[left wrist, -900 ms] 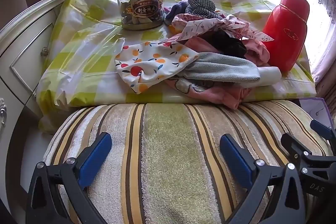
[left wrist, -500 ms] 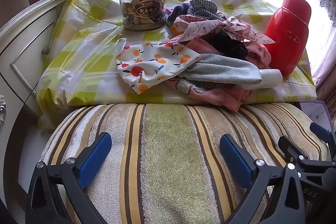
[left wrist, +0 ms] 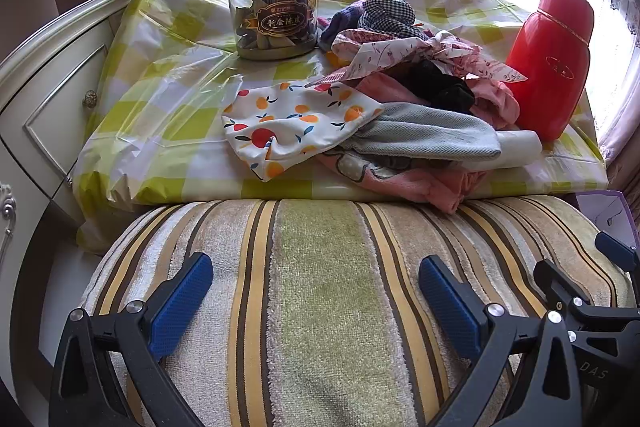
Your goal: Organize soft objects
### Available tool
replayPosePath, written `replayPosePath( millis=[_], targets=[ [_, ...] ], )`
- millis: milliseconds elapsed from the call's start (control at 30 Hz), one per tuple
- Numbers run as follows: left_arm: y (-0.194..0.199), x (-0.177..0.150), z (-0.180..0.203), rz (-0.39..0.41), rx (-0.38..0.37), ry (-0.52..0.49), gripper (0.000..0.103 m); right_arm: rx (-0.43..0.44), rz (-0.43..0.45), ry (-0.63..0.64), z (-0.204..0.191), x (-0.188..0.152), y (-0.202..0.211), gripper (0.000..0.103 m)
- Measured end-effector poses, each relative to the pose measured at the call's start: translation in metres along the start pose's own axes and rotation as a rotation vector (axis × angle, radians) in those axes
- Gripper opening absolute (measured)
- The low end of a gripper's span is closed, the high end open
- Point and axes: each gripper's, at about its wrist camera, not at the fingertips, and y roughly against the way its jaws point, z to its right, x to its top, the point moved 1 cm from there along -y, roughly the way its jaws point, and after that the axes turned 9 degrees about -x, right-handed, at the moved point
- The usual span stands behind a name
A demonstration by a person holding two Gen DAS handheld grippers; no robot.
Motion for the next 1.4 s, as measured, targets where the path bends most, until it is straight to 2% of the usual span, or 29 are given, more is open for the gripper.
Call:
replayPosePath(
  millis=[1233, 1400],
  targets=[
    [-0.0007, -0.0024, 0.0004, 0.008, 0.000, 0.004, 0.103, -0.001, 0.000, 0.002, -0.0010, -0.0005, -0.0009, 0.103],
    [-0.0003, -0.0011, 0.0003, 0.010, 0.004, 0.000, 0.103, 0.022, -0.031, 0.003, 0.0017, 0.0029, -0.0039, 0.103]
  ],
)
